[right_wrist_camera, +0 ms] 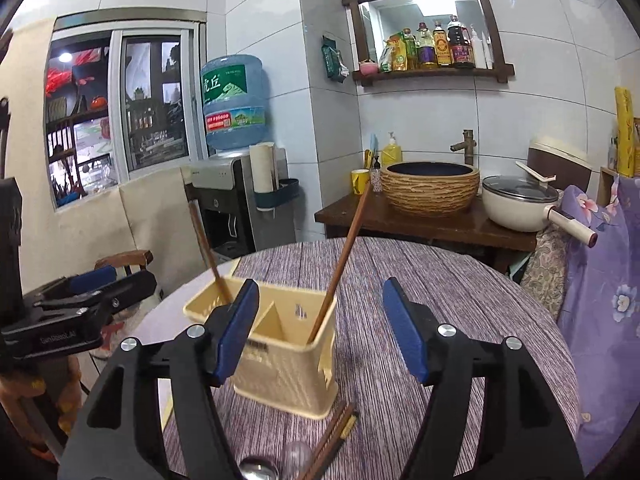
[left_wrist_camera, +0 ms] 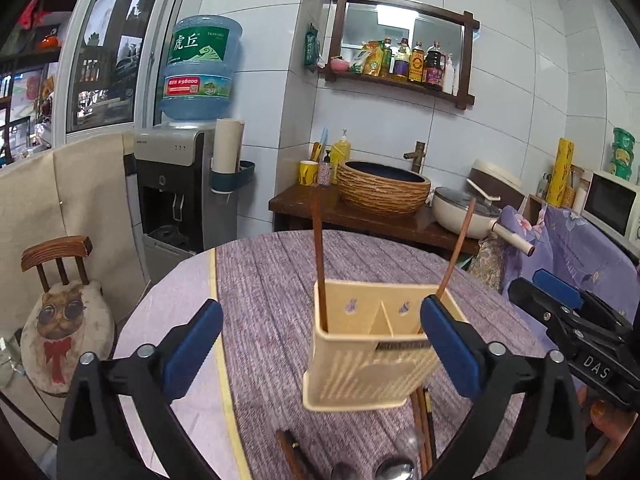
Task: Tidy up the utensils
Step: 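Move both tools back down to the remaining chopsticks beside the holder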
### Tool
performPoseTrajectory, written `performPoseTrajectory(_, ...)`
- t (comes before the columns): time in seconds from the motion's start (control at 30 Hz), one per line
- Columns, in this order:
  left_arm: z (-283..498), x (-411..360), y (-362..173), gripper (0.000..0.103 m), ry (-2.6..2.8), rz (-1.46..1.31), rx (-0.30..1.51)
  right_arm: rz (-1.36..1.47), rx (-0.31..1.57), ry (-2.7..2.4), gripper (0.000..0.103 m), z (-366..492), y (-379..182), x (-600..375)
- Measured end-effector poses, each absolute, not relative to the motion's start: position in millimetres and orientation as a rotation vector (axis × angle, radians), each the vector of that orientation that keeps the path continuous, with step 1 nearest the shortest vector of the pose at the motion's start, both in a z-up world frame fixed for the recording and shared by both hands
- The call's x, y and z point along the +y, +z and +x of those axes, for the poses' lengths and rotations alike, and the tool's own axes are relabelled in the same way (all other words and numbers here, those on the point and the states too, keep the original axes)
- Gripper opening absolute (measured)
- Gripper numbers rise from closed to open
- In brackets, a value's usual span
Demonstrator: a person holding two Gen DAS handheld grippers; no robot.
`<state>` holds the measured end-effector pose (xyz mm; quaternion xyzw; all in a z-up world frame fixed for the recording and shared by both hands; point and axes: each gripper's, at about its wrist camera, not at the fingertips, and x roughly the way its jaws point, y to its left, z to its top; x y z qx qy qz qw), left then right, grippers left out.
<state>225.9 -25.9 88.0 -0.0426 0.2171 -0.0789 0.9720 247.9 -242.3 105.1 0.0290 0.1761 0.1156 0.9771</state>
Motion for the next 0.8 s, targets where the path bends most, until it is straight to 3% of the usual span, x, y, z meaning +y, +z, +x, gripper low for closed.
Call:
performPoseTrajectory(0.4, 197.6, -1.8, 20.1, 0.095, -0.065, -0.11, 0.618, 0.052, 0.562, 0.18, 0.066, 217.4, 30.4, -254.2)
performPoseTrajectory(0.53, 194.2, 6.8, -7.3, 0.081, -0.032, -0.139, 0.698, 0.052, 0.625, 0.168, 0.065, 213.7, 6.3, -252.2)
performPoseTrajectory(0.8, 184.1, 18.7, -51.0, 0.053, -0.021, -0.209, 0.826, 0.1, 0.718, 0.131, 0.052, 208.7, -32.9, -253.1)
